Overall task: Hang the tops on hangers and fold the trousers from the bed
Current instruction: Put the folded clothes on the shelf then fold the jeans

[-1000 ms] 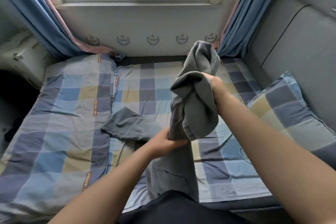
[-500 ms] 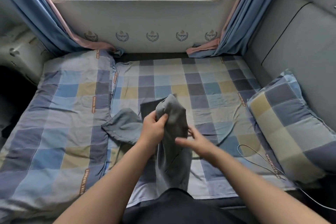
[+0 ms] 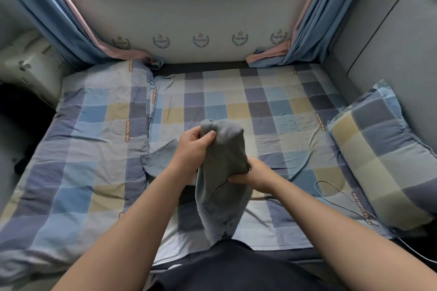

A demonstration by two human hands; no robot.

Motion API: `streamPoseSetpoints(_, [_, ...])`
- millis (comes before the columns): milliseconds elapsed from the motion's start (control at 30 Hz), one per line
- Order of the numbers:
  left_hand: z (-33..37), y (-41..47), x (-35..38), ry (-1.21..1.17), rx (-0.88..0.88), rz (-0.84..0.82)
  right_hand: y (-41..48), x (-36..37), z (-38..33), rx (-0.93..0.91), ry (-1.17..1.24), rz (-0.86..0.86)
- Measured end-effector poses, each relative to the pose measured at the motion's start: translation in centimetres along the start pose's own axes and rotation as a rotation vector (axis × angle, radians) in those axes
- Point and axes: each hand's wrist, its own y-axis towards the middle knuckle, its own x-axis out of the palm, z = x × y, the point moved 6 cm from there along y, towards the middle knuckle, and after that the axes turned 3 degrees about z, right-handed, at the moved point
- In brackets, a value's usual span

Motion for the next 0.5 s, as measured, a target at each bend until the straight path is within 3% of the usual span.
streamPoseSetpoints(133, [-0.4, 0.5, -2.1, -0.087, -0.054, 0.173, -0.3, -1.1, -0.4, -0.044, -0.296, 0.138])
streamPoseSetpoints(200, [-0.8, 0.8, -2.9, -0.111, -0.065, 0.227, -0.6, -1.4, -0.6, -0.069, -0.308, 0.152])
streamPoseSetpoints(300, [-1.6, 1.1, -3.0, -0.039, -0.059, 0.179, -0.7, -1.6, -1.5, -0.066, -0.081, 0.137])
streamPoseSetpoints(500, [-5.0, -0.7, -0.6, 0.157, -0.072, -0.135, 0.2, -4.5, -4.4, 0.059, 0.439, 0.358])
